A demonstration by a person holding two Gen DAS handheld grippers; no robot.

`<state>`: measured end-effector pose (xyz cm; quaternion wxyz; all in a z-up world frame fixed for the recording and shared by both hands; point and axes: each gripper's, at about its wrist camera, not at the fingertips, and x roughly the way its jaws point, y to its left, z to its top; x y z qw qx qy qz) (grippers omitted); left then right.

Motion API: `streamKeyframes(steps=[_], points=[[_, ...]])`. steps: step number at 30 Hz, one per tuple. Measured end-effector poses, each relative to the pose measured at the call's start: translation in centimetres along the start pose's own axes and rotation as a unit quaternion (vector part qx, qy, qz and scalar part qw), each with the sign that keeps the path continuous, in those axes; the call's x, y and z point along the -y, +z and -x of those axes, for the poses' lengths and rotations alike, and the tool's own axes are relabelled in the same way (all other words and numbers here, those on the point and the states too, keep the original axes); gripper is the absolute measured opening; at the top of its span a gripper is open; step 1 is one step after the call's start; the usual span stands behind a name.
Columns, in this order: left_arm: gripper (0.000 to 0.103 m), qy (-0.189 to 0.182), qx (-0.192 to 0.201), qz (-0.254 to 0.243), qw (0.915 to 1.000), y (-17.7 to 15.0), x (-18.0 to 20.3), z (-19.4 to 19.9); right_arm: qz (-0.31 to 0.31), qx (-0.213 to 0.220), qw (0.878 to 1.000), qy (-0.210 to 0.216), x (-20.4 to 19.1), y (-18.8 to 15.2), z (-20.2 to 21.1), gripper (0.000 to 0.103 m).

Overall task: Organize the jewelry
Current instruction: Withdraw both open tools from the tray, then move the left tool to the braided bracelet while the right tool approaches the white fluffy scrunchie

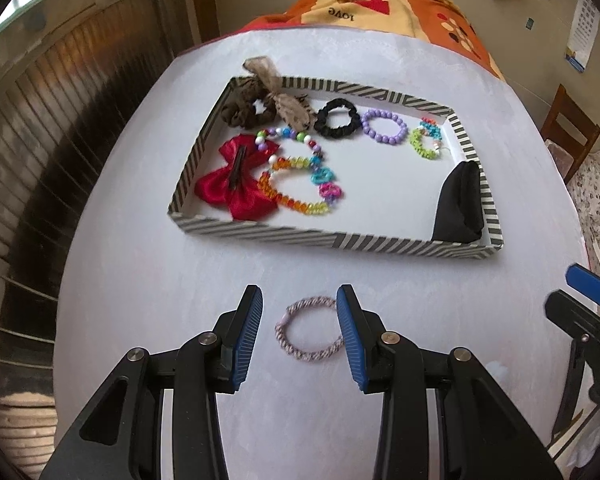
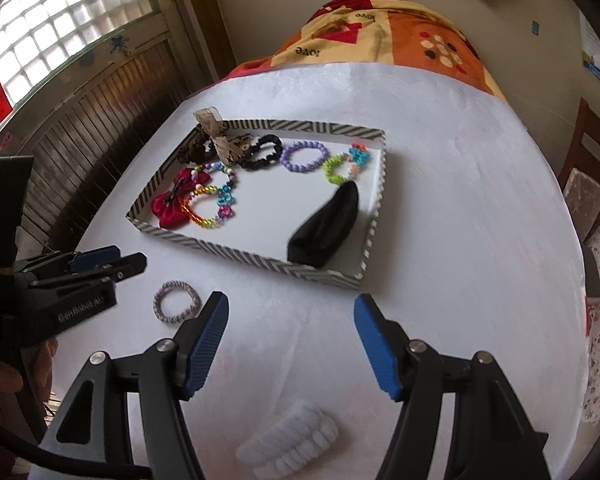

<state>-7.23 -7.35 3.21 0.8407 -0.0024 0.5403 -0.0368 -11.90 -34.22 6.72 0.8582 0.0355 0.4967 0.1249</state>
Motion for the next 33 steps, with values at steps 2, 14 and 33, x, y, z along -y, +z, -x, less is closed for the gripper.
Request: streamKeyframes(steps=[2, 14, 33], points=[[0.016, -0.004, -0.009, 0.007, 0.9999, -0.4, -0.6, -0.3, -0.006, -0.003, 1.000, -0.003, 0.6, -0.8, 0.3, 0.069], [0.016, 0.000, -0.045, 0.031, 0.9985, -3.0, -2.4, -2.2, -0.039, -0.043, 0.998, -0.005, 3.2, -5.6, 0.4, 0.073], [0.016, 0.010, -0.055, 0.040, 0.9976, -3.5, -3.2, -2.8, -0.055, -0.093, 0.994, 0.020, 2.1, -10.0, -1.6, 0.077]])
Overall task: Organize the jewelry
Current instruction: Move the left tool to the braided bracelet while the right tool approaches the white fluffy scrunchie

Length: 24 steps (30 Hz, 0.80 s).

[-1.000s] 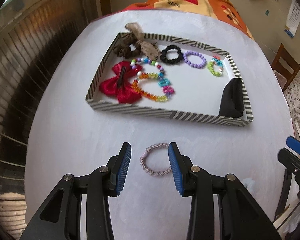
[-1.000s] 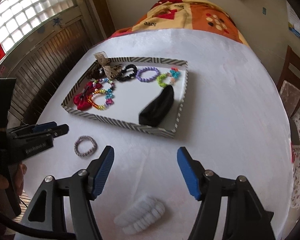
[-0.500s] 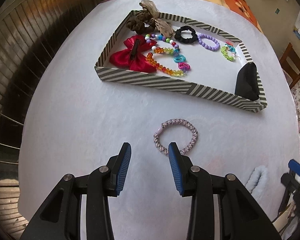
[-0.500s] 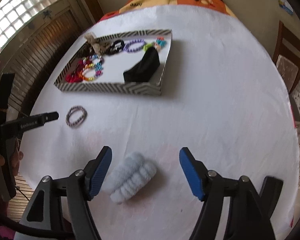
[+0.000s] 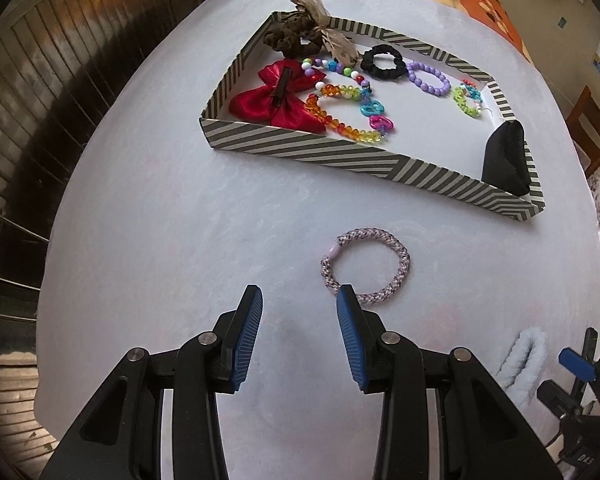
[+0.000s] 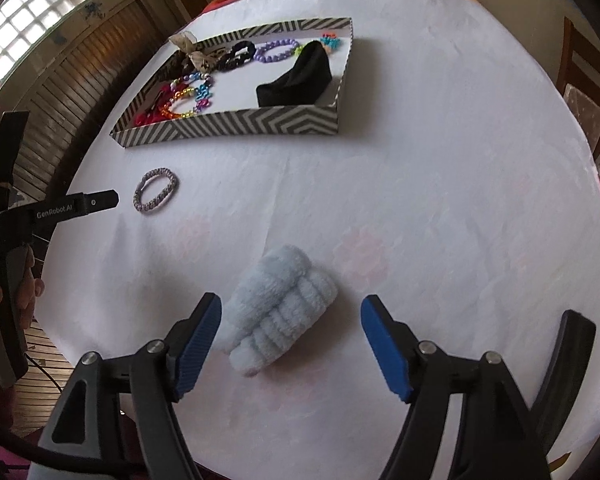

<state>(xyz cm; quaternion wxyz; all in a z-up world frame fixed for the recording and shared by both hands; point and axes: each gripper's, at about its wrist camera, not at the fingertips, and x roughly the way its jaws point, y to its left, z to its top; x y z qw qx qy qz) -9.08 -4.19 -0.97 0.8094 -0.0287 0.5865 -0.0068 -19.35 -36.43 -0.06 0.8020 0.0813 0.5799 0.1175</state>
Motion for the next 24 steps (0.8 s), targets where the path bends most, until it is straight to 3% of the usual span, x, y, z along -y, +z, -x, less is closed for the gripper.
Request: streamKeyframes(steps=[13, 24], points=[[0.016, -0.015, -0.019, 0.008, 0.9997, 0.8, -0.5, -1.5, -0.017, -0.003, 1.000, -0.014, -0.2, 0.7, -1.3, 0.078], [0.017, 0.005, -0.018, -0.028, 0.9994, 1.4, 0.8, -2.9, -0.037, -0.004, 0.999, -0.012, 0.1, 0.4, -1.4, 0.078]])
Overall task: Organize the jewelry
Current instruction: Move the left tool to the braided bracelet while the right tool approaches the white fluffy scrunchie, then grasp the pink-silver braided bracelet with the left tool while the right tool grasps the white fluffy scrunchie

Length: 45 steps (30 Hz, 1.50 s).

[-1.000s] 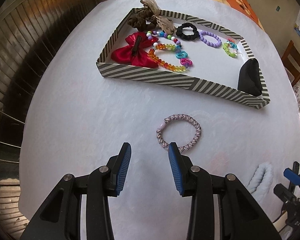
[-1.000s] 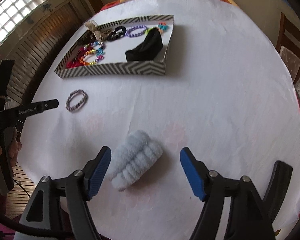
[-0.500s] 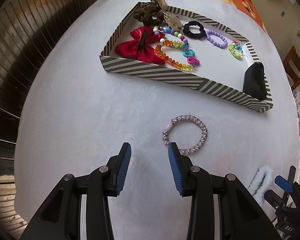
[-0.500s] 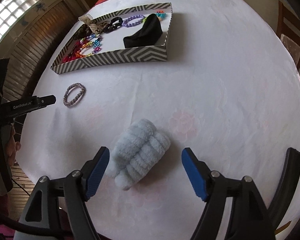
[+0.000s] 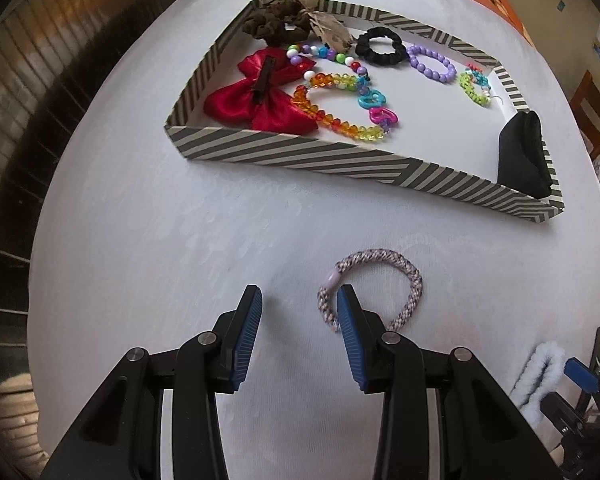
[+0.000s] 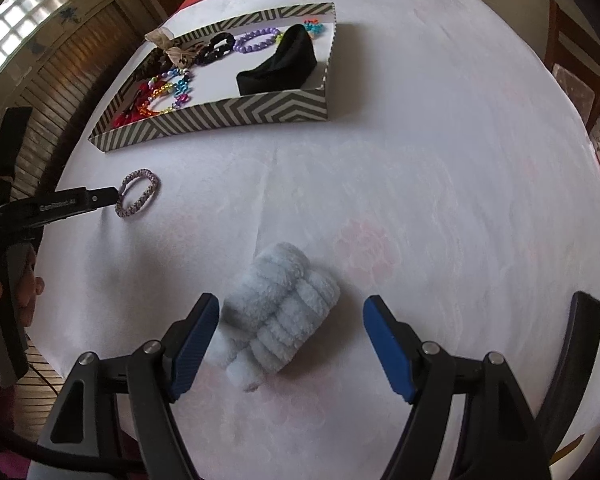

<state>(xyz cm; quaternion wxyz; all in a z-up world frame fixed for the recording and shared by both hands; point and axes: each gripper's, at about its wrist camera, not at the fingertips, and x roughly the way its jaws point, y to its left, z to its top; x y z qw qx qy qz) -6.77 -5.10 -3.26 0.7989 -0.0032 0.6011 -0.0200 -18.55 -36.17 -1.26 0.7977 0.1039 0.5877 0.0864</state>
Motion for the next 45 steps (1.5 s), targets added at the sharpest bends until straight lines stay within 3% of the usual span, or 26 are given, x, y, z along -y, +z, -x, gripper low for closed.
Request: streamKeyframes(steps=[3, 6, 13, 15, 16, 18, 22, 29, 45], points=[[0.017, 0.007, -0.001, -0.007, 0.9999, 0.2, 0.3, -0.4, 0.001, 0.001, 1.000, 0.003, -0.1, -0.2, -0.3, 0.075], [0.017, 0.012, -0.001, -0.015, 0.9998, 0.6, 0.6, -0.8, -0.001, 0.000, 1.000, 0.012, -0.1, -0.3, -0.8, 0.063], [0.017, 0.009, 0.006, -0.027, 0.9996, 1.8, 1.5, -1.6, 0.031, 0.005, 0.999, 0.013, -0.6, -0.6, -0.9, 0.048], [0.011, 0.000, 0.011, -0.035, 0.9993, 2.0, 1.7, -1.6, 0.037, 0.005, 0.999, 0.015, -0.7, -0.6, -0.8, 0.043], [0.000, -0.003, 0.015, -0.038, 0.9992, 1.9, 1.7, -1.4, 0.041, 0.006, 0.999, 0.018, -0.8, -0.6, -0.8, 0.041], [0.000, -0.004, 0.016, -0.045, 0.9989, 1.9, 1.8, -1.4, 0.047, 0.008, 0.999, 0.019, -1.0, -0.7, -0.7, 0.037], [0.000, -0.047, 0.007, -0.035, 0.9982, 1.7, 1.2, -1.2, 0.051, 0.011, 0.998, 0.023, -1.0, -0.6, -0.5, 0.035], [0.000, -0.067, 0.010, -0.024, 0.9974, 1.1, 0.1, 0.4, 0.055, 0.026, 0.998, 0.036, -1.0, 0.0, 0.7, 0.034], [0.000, -0.036, 0.072, -0.036, 0.9961, 2.9, 1.5, 5.4, 0.079, 0.074, 0.992, 0.058, -2.5, 4.2, 3.8, 0.034]])
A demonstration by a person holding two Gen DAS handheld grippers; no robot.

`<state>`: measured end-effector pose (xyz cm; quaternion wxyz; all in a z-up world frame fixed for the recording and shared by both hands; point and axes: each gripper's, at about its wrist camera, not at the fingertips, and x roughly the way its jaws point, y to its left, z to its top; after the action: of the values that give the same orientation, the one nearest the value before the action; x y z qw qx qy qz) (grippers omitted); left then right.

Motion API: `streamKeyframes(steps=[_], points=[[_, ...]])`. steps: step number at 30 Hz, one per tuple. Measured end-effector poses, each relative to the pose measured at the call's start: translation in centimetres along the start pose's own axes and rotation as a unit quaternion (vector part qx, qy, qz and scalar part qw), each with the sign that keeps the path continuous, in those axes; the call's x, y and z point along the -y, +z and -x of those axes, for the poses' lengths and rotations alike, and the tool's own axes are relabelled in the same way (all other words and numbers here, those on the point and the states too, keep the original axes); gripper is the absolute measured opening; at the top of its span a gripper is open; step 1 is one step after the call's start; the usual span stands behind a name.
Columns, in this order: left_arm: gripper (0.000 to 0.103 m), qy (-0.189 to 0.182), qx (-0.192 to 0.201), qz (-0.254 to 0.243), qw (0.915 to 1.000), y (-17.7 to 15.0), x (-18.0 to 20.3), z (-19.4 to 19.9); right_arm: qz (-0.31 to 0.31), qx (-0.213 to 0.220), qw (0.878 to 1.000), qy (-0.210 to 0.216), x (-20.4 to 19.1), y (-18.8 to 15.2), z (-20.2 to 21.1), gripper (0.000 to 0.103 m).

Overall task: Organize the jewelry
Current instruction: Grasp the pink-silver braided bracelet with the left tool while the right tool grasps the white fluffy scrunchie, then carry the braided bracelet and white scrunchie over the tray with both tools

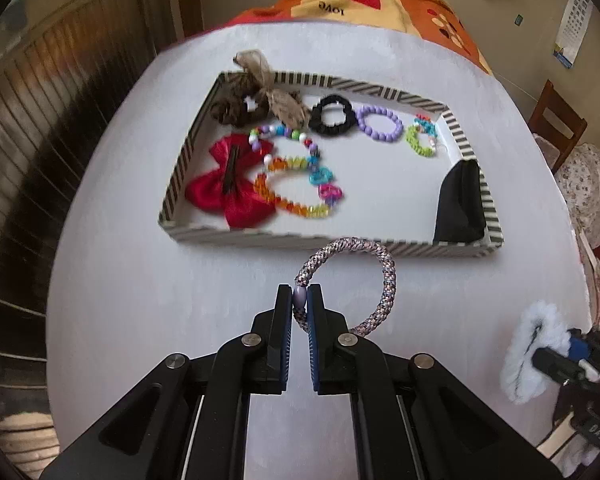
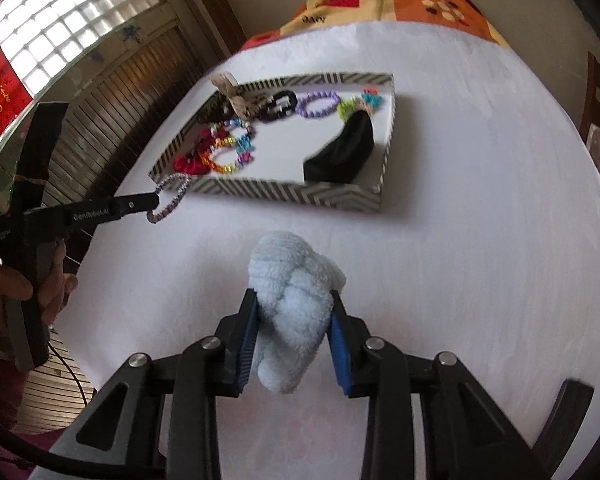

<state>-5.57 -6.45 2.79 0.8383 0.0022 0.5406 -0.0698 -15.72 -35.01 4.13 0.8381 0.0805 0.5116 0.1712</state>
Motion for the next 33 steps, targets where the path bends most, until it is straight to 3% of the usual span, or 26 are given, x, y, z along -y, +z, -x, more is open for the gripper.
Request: streamKeyframes(steps=[11, 22, 33], points=[[0.000, 0.012, 0.015, -0.016, 0.9997, 3.5, 1.7, -0.8, 0.014, 0.026, 1.000, -0.008, 0.7, 7.5, -0.8, 0.034], [0.000, 0.011, -0.007, -0.009, 0.9999, 6.7, 2.2, -4.5, 0.024, 0.013, 1.000, -0.010, 1.4, 14.5, -6.0, 0.034], [0.000, 0.004, -0.034, -0.002, 0.9994, 7.8, 2.8, -8.0, 0.026, -0.017, 0.999, -0.007, 2.2, 17.7, -10.8, 0.034]])
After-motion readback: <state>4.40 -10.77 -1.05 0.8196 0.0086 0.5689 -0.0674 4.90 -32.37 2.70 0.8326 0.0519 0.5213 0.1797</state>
